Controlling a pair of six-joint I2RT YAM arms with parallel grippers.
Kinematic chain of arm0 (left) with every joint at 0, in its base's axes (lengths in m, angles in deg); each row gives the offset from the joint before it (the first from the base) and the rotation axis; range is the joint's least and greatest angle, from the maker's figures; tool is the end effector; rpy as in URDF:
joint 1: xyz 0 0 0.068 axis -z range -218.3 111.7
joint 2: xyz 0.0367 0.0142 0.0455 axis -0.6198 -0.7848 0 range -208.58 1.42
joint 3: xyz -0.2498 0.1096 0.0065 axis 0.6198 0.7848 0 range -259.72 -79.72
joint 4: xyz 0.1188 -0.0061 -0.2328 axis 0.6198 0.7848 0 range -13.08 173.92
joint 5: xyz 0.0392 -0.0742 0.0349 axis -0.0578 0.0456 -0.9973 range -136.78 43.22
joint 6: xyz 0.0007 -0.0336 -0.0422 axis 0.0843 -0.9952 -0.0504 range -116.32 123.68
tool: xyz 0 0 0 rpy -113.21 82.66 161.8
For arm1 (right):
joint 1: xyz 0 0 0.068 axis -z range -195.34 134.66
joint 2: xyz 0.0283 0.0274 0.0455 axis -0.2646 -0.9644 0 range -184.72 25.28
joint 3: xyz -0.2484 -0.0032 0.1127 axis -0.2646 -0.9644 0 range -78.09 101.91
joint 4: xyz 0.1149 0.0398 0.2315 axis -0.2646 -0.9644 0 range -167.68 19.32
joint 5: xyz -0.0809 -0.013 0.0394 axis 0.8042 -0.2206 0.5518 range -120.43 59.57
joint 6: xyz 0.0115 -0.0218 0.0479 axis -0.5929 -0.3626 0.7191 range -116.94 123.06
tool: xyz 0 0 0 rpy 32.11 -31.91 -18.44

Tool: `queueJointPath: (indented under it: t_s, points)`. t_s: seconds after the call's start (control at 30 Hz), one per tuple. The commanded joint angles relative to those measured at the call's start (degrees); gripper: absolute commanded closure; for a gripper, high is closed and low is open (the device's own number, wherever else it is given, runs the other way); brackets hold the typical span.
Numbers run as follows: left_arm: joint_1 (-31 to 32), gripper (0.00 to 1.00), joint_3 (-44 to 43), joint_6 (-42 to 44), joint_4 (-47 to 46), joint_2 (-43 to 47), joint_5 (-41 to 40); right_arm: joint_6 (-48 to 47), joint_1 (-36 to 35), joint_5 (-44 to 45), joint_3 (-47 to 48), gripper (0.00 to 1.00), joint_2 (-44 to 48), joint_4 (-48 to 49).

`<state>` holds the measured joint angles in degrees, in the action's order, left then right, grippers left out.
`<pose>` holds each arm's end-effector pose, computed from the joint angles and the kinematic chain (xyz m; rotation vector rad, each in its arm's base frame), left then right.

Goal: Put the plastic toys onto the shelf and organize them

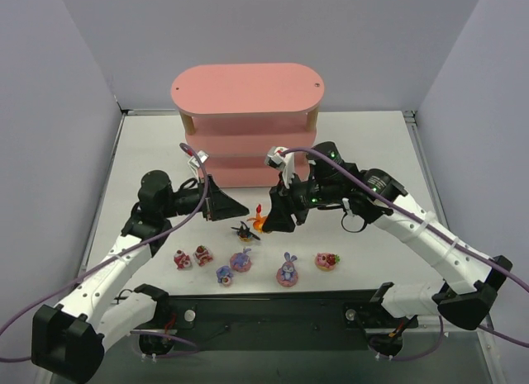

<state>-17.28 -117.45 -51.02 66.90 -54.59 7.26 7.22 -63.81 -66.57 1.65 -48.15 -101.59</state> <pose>0.1929 -0.1050 0.2988 0.2435 1.9905 -1.7131 0.1667 0.2198 0.4103 -1.1862 1.7602 1.1989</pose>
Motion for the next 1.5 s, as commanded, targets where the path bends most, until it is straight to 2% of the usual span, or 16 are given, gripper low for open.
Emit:
queueJointPath:
  t_s: [0.0, 0.1, 0.23, 0.33, 0.37, 0.57, 0.6, 0.9, 1.03, 1.27, 1.47]
  points:
    - [0.1, 0.09, -0.1, -4.1, -13.2, 1.8, 1.7, -1.3, -0.4, -5.2, 3.3, 1.00, 2.7, -2.3]
    - [0.2, 0.09, 0.3, -10.1, -17.8, 0.9, 2.0, -1.2, -0.5, -3.7, 3.1, 1.00, 2.7, -3.1]
    - [0.5, 0.09, -0.3, -12.3, -16.2, 1.0, 1.9, -0.9, -1.2, 0.9, 3.1, 1.00, 1.9, -3.5]
    - [1.3, 0.10, -1.9, -7.4, -9.4, 2.0, 1.5, -0.7, -1.5, 2.0, 3.7, 1.00, 0.9, -3.5]
    - [1.5, 0.11, -3.1, -2.9, -4.0, 2.5, 1.1, -0.6, -1.5, 2.2, 3.8, 1.00, 0.4, -3.5]
    - [4.3, 0.22, -5.9, 5.4, 6.0, 2.1, -1.0, -0.3, -2.2, 3.3, 4.5, 1.00, -0.8, -3.7]
    - [4.6, 0.26, -6.2, 5.7, 6.2, 2.0, -1.1, -0.3, -2.3, 3.8, 4.5, 1.00, -0.9, -3.8]
    - [7.3, 0.38, -8.1, 9.2, 12.2, 0.1, -2.6, 0.0, -3.2, 7.1, 4.8, 1.00, -2.9, -4.1]
    - [7.8, 0.48, -8.6, 10.6, 14.0, -0.8, -2.9, 0.0, -3.1, 7.8, 4.8, 1.00, -3.1, -4.1]
    - [8.6, 0.51, -9.8, 12.3, 17.1, -2.4, -4.6, -0.1, -3.1, 7.4, 4.6, 1.00, -3.3, -4.1]
    - [8.6, 0.48, -9.9, 11.2, 15.3, -3.0, -4.9, -0.1, -3.1, 7.4, 4.4, 1.00, -3.7, -4.2]
